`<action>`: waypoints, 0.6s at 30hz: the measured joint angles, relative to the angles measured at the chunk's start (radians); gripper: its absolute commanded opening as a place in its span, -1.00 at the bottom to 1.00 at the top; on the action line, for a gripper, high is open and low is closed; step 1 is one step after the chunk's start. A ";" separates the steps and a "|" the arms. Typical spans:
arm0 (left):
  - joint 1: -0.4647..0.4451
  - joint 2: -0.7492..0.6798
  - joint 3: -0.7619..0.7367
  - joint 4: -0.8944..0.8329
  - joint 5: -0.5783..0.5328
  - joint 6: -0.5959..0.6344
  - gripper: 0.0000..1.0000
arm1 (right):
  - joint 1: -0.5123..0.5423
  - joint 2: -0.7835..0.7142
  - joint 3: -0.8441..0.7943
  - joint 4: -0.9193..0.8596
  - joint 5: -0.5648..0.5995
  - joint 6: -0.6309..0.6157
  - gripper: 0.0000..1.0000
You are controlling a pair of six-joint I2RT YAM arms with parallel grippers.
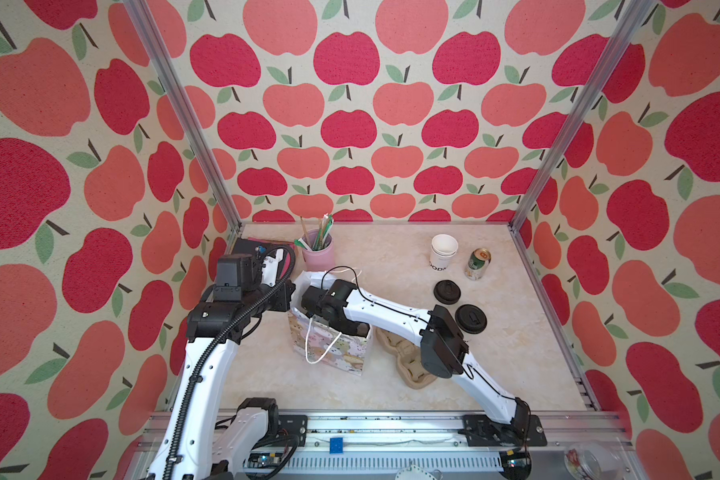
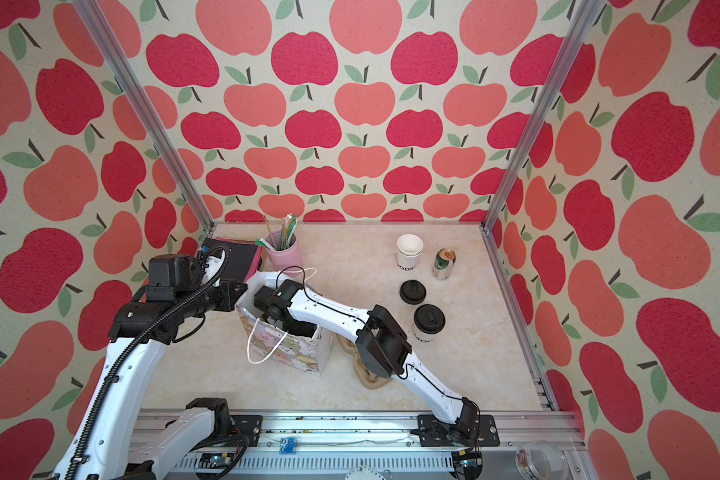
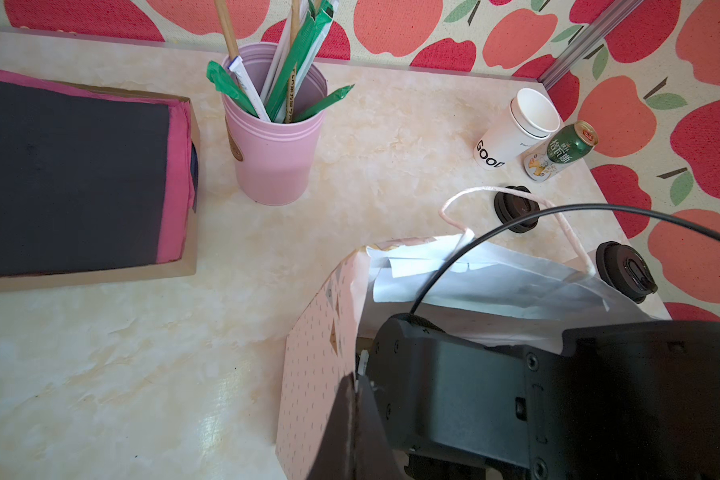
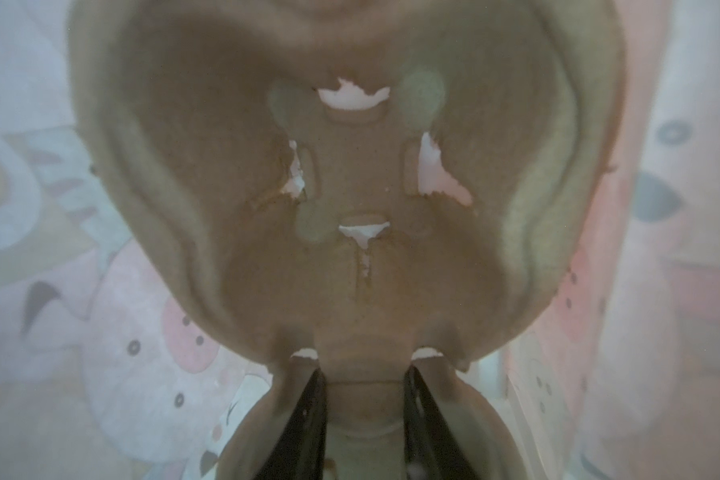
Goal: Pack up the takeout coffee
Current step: 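Lower the pulp carrier into the gift bag with the right gripper and release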
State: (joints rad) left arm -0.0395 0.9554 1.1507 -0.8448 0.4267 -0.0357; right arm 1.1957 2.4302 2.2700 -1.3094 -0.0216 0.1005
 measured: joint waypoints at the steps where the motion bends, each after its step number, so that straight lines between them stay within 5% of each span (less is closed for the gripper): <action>1: 0.000 0.000 0.000 0.001 0.000 0.000 -1.00 | 0.000 0.003 0.003 -0.002 0.000 0.000 -0.41; 18: 0.000 0.000 -0.002 0.008 0.000 0.000 -1.00 | 0.000 0.031 0.017 -0.005 -0.007 0.000 -0.34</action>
State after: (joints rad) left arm -0.0395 0.9550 1.1488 -0.8371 0.4263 -0.0360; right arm 1.1957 2.4607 2.2871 -1.3148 -0.0288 0.1005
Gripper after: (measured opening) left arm 0.044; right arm 0.324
